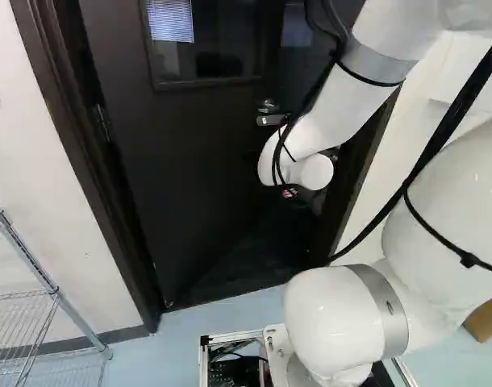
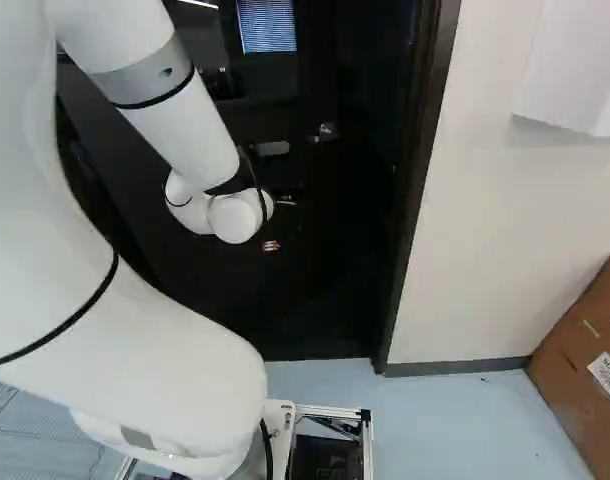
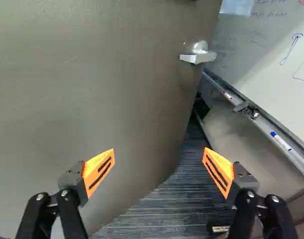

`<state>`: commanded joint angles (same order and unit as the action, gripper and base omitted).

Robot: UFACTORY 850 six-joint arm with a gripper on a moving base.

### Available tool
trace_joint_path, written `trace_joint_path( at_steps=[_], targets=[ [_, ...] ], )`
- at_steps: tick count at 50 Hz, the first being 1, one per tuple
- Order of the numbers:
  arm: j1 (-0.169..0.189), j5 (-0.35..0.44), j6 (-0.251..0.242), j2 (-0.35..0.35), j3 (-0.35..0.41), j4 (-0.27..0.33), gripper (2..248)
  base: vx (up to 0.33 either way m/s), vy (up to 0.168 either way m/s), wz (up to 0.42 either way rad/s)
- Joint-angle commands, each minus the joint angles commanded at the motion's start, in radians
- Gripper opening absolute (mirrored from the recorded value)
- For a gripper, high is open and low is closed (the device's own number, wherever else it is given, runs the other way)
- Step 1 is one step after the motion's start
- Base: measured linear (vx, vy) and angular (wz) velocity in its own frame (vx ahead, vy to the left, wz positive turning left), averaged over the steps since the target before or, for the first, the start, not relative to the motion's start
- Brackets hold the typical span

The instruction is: Open the door and move inside

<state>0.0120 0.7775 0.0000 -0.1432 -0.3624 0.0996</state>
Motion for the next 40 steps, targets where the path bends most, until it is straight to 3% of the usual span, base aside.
trace_joint_path(
  at_steps=[40],
  targets=[
    [0.0,0.0,0.0,0.0,0.0,0.0,247,0.099,0.076,-0.014]
  ],
)
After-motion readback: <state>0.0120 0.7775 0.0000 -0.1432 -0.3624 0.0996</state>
